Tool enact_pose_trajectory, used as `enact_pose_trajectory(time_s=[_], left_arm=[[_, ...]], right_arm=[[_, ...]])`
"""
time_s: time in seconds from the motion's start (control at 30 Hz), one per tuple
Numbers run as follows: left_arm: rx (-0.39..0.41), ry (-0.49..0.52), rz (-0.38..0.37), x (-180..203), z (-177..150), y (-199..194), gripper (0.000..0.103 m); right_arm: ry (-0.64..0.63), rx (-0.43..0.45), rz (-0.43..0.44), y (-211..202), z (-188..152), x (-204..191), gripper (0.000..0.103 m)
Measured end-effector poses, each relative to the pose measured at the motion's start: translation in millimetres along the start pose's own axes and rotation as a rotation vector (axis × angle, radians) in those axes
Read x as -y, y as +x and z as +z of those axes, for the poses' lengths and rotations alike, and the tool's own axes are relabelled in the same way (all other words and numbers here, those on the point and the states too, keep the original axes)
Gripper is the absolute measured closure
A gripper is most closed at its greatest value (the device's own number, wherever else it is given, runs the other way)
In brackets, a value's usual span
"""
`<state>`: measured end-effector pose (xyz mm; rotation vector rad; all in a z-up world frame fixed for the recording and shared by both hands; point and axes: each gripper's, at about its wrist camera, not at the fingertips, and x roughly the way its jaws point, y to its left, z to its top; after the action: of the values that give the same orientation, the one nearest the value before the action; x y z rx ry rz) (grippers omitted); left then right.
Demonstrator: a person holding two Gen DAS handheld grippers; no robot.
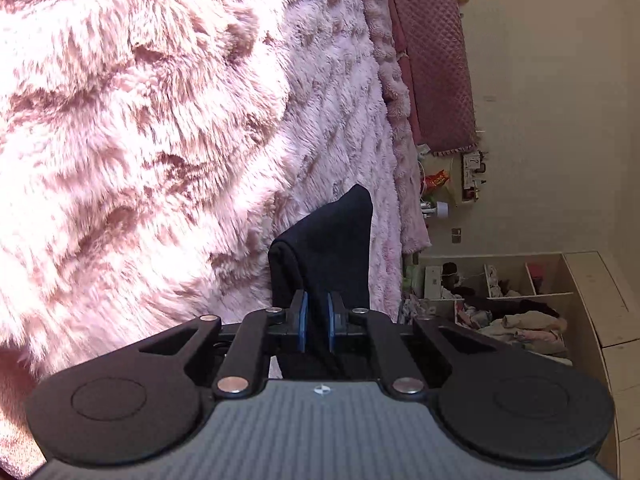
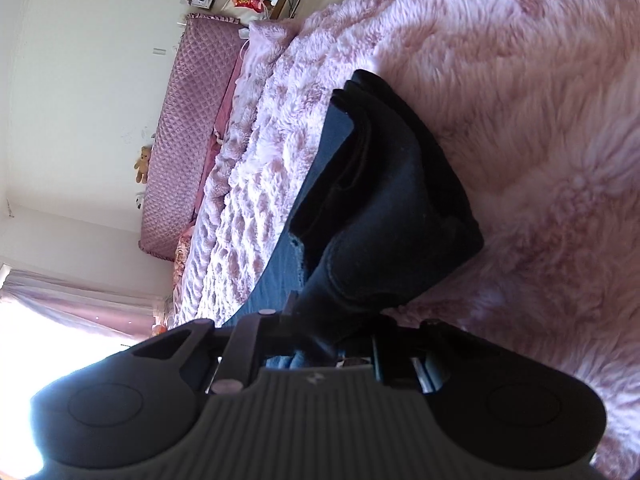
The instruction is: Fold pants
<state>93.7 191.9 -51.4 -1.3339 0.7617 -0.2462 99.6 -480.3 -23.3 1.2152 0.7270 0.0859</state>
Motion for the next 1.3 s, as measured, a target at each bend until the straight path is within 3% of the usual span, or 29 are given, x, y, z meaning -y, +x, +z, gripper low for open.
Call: enact_pose_trajectory(time_s=[0.07, 0.13, 0.3, 0.4, 0.57, 0.83, 0.9, 1.0, 1.13, 1.23, 1.3], left_arm=[[-0.017, 0.032, -0.013, -5.8, -4.6, 7.3, 0.079], [-0.021, 0.049, -0.008, -11.1, -8.4, 17.9, 0.071], [-0.035, 0.092, -0.020, -16.3, -10.1, 44.0, 0.054], [-0.029, 0.136, -0.029, -11.5, -11.9, 54.2, 0.049], [-0.021, 0.117, -0.060, -9.9, -2.3, 76.5, 0.047], [-0.031, 0.049, -0.055, -12.6, 8.3, 114.5, 0.057], [-0.021, 0.041, 0.000, -10.6, 7.2, 114.0, 0.081], [-0.004, 0.027, 0.051, -6.1, 2.9, 109.1, 0.090], [0.066, 0.124, 0.162, 25.2, -16.7, 88.0, 0.092], [0.070, 0.124, 0.156, 40.1, -27.0, 62.4, 0.093], [0.053, 0.071, 0.150, 43.7, -31.4, 43.8, 0.093]], right_arm=[[-0.026, -0.006, -0.003, 3.1, -0.6, 2.7, 0.074], [-0.043, -0.014, -0.012, 6.8, -1.7, 5.7, 0.066], [-0.004, -0.008, -0.001, 9.1, -1.7, 10.5, 0.063], [0.010, -0.007, 0.018, 11.4, 0.1, 16.8, 0.062], [0.035, -0.021, 0.031, 16.1, 2.2, 24.7, 0.062], [0.029, -0.008, 0.063, 24.4, 2.1, 30.9, 0.063], [0.037, -0.001, 0.047, 25.6, 1.7, 31.2, 0.074], [0.047, -0.010, 0.046, 21.9, 1.9, 29.5, 0.082], [0.093, -0.015, 0.056, 14.3, -0.9, 27.5, 0.091], [0.177, -0.055, 0.074, 3.7, 1.4, 31.1, 0.093], [0.204, -0.083, 0.092, -4.2, 3.4, 31.3, 0.093]])
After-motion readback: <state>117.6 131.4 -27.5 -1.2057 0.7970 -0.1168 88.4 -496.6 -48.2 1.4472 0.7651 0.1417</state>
